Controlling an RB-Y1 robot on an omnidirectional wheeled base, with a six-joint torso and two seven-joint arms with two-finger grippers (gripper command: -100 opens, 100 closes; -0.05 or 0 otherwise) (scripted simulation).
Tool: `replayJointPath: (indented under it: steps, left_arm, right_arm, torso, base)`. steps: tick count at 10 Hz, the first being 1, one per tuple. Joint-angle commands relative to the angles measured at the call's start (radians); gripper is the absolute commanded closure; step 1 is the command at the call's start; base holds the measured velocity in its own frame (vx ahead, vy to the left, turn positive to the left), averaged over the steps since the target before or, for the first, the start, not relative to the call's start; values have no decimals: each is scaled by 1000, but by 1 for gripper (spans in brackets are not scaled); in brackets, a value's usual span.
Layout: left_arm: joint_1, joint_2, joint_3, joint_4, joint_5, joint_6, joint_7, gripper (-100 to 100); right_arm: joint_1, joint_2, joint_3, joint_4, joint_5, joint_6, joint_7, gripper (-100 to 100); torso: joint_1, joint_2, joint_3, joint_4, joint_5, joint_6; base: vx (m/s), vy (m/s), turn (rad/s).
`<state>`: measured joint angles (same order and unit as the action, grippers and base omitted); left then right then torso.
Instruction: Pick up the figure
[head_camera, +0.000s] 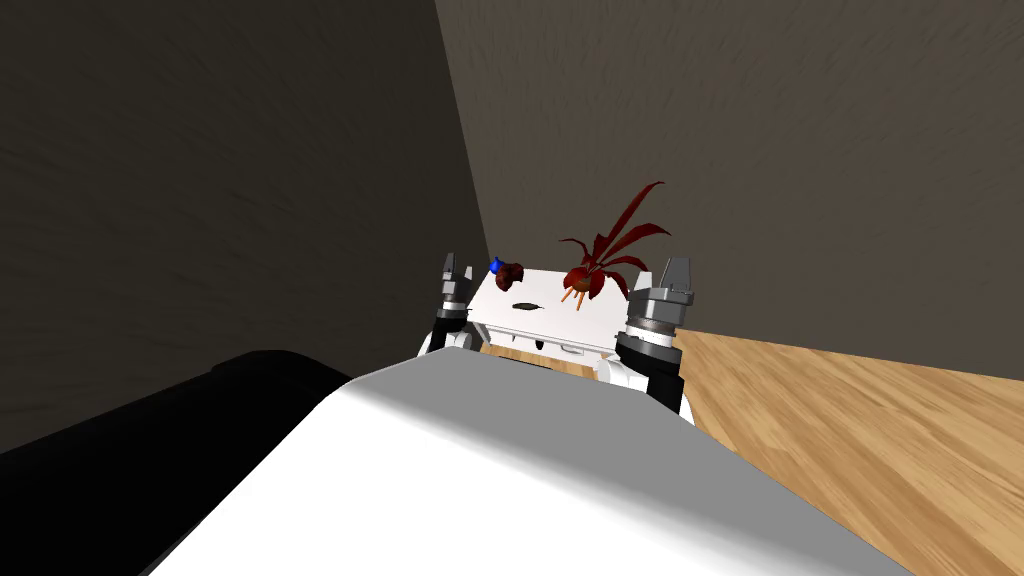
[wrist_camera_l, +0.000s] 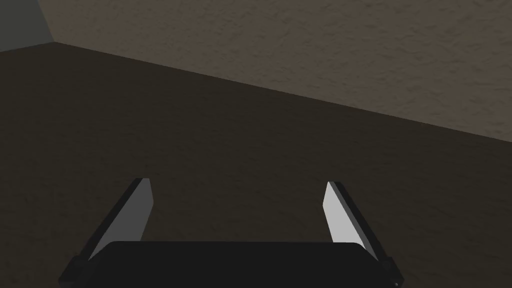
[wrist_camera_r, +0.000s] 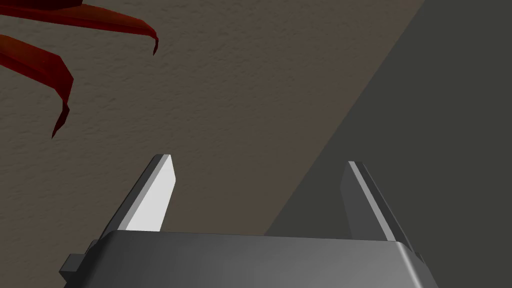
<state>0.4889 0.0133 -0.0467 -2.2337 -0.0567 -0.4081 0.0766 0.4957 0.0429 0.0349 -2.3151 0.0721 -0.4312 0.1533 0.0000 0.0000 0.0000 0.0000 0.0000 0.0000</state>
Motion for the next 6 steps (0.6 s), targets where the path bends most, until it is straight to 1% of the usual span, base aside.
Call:
replayJointPath:
  steps: [1,3,6]
  left_arm:
    - [-26,31,11,38,9,11,23,-100]
    - [-55,55,23,83,18,26,44,-100]
    - [-120,93,48,179,39,67,81,-100]
  right_arm:
    - [0,0,0,0,0,0,0,0]
    - [0,0,0,0,0,0,0,0]
    - [0,0,0,0,0,0,0,0]
  torso:
    - [0,0,0,0,0,0]
    - [1,5,3,1,0,0]
    - [1,4,2,1,0,0]
  base:
    - [-58,-2,-65]
    - [-91,11,-64]
    - [-67,13,-87]
